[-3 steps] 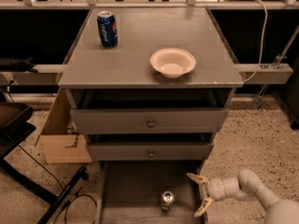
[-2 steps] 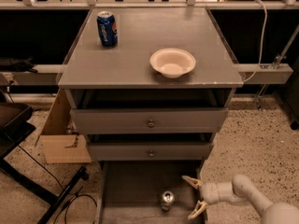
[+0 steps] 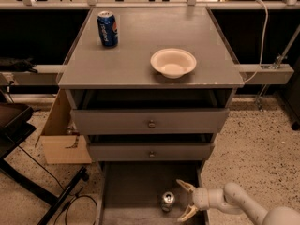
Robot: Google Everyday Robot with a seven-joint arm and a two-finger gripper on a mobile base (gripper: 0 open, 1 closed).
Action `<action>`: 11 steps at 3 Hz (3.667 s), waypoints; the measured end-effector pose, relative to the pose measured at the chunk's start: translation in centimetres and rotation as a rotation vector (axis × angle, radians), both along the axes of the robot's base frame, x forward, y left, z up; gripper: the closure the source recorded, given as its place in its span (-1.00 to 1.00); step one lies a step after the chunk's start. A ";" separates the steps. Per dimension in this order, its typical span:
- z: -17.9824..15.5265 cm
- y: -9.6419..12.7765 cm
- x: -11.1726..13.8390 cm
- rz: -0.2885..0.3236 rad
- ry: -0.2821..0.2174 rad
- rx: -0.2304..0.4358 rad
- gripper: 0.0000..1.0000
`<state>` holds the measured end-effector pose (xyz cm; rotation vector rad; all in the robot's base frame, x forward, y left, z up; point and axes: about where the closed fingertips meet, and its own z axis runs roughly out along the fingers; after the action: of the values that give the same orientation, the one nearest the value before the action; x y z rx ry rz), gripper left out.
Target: Pick 7up can from bottom drawer and place on counter
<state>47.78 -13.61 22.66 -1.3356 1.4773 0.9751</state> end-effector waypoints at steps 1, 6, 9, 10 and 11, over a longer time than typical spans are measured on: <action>-1.8 1.7 0.8 -0.069 0.033 -0.005 -1.00; -3.2 4.0 1.8 -0.162 0.117 0.037 0.91; 22.2 -1.6 2.2 0.064 0.312 -0.003 1.00; 30.4 -4.5 3.7 0.074 0.309 0.028 1.00; 34.2 -5.8 3.9 0.091 0.286 0.042 1.00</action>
Offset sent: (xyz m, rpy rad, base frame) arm 0.0254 0.0388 -0.0552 0.0106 0.1082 -0.2447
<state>51.68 -19.46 56.83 -1.2824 1.6074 1.2916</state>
